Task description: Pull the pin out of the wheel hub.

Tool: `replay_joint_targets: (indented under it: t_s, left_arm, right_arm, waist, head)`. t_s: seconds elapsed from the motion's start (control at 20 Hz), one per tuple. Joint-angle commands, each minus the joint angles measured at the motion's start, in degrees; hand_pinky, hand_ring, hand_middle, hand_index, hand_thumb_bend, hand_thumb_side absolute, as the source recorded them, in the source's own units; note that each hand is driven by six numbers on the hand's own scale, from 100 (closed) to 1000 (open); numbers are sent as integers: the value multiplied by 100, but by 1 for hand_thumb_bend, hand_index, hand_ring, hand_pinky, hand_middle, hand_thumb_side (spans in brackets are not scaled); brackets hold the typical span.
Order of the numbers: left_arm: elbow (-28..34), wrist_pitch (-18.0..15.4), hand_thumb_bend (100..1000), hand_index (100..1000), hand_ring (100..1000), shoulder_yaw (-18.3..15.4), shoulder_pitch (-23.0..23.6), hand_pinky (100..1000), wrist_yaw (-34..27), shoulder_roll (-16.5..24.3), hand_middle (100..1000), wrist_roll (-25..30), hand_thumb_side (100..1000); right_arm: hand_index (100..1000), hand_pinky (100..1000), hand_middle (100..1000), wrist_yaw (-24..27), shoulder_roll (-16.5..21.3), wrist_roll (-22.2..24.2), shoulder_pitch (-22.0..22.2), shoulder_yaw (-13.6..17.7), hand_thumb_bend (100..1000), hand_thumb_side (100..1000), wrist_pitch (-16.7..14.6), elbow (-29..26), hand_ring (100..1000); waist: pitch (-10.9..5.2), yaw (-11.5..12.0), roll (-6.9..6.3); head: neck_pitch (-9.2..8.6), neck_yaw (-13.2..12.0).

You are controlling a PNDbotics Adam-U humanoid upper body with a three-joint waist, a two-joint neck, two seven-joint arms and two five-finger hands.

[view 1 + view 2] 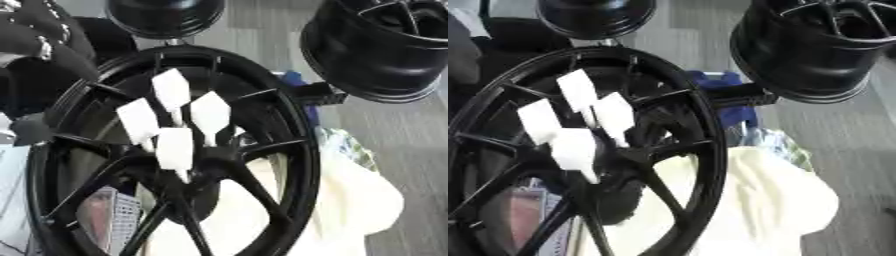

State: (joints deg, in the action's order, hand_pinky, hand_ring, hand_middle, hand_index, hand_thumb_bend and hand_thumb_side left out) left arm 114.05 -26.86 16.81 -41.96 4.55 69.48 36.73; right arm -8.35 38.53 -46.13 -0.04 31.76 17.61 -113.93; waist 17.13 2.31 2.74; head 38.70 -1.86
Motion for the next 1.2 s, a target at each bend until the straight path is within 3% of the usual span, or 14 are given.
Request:
replay_joint_targets:
  t_s: [0.05, 0.3, 0.7, 0.95, 1.2]
  left_arm:
    - [54, -268, 397, 881, 786, 200, -239, 837, -7, -69, 693, 867, 273]
    - [54, 133, 393, 873, 817, 450, -532, 847, -13, -363, 762, 1284, 264]
    - [54, 519, 358, 858, 812, 729, -759, 845, 39, -679, 758, 1522, 203]
    - [54, 696, 329, 846, 811, 749, -834, 843, 221, -822, 763, 1524, 100]
    - [54, 859, 307, 828, 797, 726, -789, 836, 426, -857, 734, 1524, 100]
  right_arm:
    - [800, 465, 675, 29, 116, -584, -56, 56, 357, 218, 526, -66, 643]
    - [800, 461, 672, 57, 79, -584, -79, 67, 355, 220, 492, -66, 640]
    - [800, 458, 670, 116, 25, -584, -138, 61, 352, 223, 424, -66, 637]
    - [798, 455, 669, 169, -44, -584, -168, 79, 350, 227, 384, -66, 634]
    - [797, 452, 668, 218, -106, -584, -192, 105, 348, 229, 346, -66, 632]
  waist:
    - [-118, -32, -27]
    - [-124, -53, -49]
    - [-105, -99, -51]
    - [-80, -118, -53]
    - [-50, -139, -45]
  head:
    - [-59, -31]
    - [-56, -43]
    - [-58, -79]
    - [-68, -100]
    - [-83, -107]
